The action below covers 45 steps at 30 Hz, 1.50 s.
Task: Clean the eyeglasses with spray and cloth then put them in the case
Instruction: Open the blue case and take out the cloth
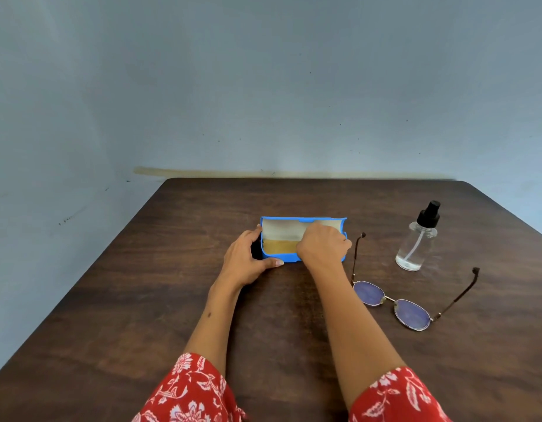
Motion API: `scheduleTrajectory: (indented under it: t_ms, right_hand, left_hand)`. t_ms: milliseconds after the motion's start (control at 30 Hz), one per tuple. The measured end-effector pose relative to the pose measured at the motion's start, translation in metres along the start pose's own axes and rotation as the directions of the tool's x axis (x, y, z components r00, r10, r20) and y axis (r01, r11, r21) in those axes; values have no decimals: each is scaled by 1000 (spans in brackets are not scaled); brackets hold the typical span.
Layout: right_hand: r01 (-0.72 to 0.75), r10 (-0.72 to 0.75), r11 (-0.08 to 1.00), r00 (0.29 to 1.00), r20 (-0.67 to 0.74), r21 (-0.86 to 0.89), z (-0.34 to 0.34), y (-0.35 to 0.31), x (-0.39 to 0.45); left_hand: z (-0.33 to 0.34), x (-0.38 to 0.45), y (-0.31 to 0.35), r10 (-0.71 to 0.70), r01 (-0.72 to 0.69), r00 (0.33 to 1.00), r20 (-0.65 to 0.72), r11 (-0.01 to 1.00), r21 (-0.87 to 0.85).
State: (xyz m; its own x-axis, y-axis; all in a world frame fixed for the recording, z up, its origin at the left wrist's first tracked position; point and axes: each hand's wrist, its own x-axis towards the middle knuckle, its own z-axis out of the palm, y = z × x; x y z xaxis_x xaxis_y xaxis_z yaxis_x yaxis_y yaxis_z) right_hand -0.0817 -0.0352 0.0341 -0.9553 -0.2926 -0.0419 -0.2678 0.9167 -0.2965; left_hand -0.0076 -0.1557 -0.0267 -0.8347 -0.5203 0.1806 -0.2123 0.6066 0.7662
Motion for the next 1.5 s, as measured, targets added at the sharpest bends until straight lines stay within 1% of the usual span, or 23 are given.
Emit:
scheduleTrajectory:
  t_ms: [100, 233, 433, 500, 600, 667, 767, 900, 1033, 1100, 1167, 1233, 1300, 1333, 1400, 1433, 1500]
  right_hand:
    - [-13, 14, 1000, 1000, 17, -8, 0, -2, 5]
    - [-34, 33, 999, 999, 21, 37, -3, -1, 7]
    - [-43, 44, 999, 998, 36, -24, -15, 2, 2]
    - [-35, 36, 999, 999, 22, -23, -15, 3, -1]
    - [-19, 21, 999, 999, -50, 42, -13, 4, -6]
    - [17, -6, 995, 995, -104, 99, -13, 4, -9]
    - [66, -42, 988, 985, -167, 140, -19, 0, -18]
    - [145, -102, 969, 972, -210, 199, -43, -11, -30]
    - [272, -211, 940, 938, -274, 206, -71, -16, -43]
    - [342, -276, 919, 915, -295, 199, -84, -13, -50]
    - [442, -372, 873, 877, -305, 206, -97, -8, -59]
    - [541, -472, 809, 831, -293, 232, -109, 1, -69]
    - [613, -568, 747, 790, -233, 258, -119, 10, -80]
    - [636, -608, 723, 771, -189, 270, -123, 16, -85]
    - [658, -665, 688, 740, -99, 305, -126, 27, -94]
    - [658, -682, 676, 729, -58, 332, -127, 32, -99]
    - [650, -702, 657, 712, -3, 383, -125, 43, -106]
  left_hand:
    - [0, 0, 0, -11, 11, 1000, 5, 1000, -5]
    - [0, 0, 1, -16, 16, 1000, 8, 1000, -1]
    - [0, 0, 1, -25, 25, 1000, 11, 1000, -9]
    - [0, 0, 1, -29, 29, 999, 16, 1000, -7]
    - [-1, 0, 1, -30, 30, 1000, 6, 1000, 5]
    - [0, 1, 0, -33, 33, 999, -2, 999, -2]
    - [0, 1, -2, -39, 39, 999, -5, 999, -12]
    - [0, 0, -2, -56, 56, 998, -4, 998, -18]
    - [-6, -4, 2, -95, 95, 995, 13, 993, -64]
    - [-14, -10, 10, -86, 85, 996, -4, 994, -70]
    - [-25, -19, 22, -58, 54, 997, -42, 995, -90]
    - [-37, -34, 36, -10, 0, 998, -56, 985, -170]
    - [-44, -57, 55, 48, -47, 999, -7, 939, -340]
    - [-46, -71, 66, 87, -62, 996, 36, 892, -447]
    - [-42, -96, 88, 156, -46, 980, 123, 781, -623]
    - [-37, -109, 96, 165, -20, 975, 151, 737, -675]
    - [-27, -129, 108, 132, 32, 977, 167, 684, -729]
